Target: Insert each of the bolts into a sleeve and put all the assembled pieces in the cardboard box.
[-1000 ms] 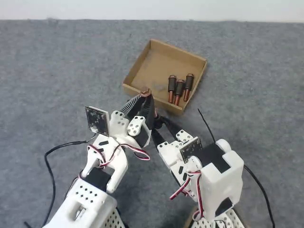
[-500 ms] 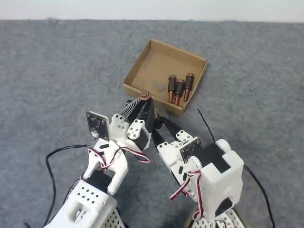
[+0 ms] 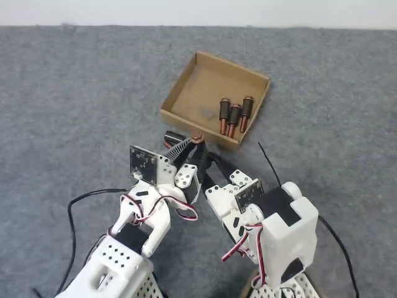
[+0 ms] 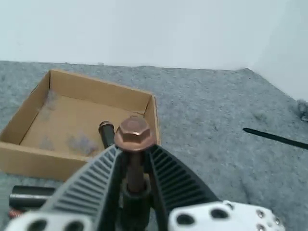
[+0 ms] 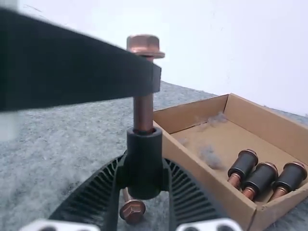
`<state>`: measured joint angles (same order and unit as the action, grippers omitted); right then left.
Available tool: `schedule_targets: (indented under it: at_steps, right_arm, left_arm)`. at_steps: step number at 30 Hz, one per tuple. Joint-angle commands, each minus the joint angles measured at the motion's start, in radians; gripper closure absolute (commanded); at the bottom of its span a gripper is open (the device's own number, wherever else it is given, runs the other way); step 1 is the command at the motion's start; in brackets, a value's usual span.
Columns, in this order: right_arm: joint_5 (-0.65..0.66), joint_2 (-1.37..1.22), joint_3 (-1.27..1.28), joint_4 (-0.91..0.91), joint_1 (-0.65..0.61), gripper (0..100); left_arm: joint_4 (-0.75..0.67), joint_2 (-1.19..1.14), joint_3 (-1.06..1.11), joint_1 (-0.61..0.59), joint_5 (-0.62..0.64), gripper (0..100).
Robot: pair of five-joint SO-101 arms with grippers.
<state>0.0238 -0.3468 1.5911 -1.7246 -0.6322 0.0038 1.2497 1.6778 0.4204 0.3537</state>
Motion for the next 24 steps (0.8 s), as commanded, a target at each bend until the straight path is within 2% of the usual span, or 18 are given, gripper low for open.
schedule_targets:
  at_steps: [1, 9, 18, 24]
  right_arm:
    - [-0.009, 0.016, 0.023, -0.010, 0.016, 99.1]
    - [-0.009, 0.015, 0.021, -0.005, 0.016, 99.1]
    - [-0.009, 0.016, 0.018, -0.005, 0.039, 99.1]
    - [-0.009, 0.016, 0.018, -0.005, 0.038, 99.1]
  left_arm:
    - [0.006, 0.034, -0.013, 0.008, -0.025, 99]
    - [0.011, 0.028, -0.013, 0.006, -0.028, 99]
    - [0.170, 0.032, -0.013, 0.006, -0.028, 98]
    - [0.176, 0.034, -0.013, 0.006, -0.029, 98]
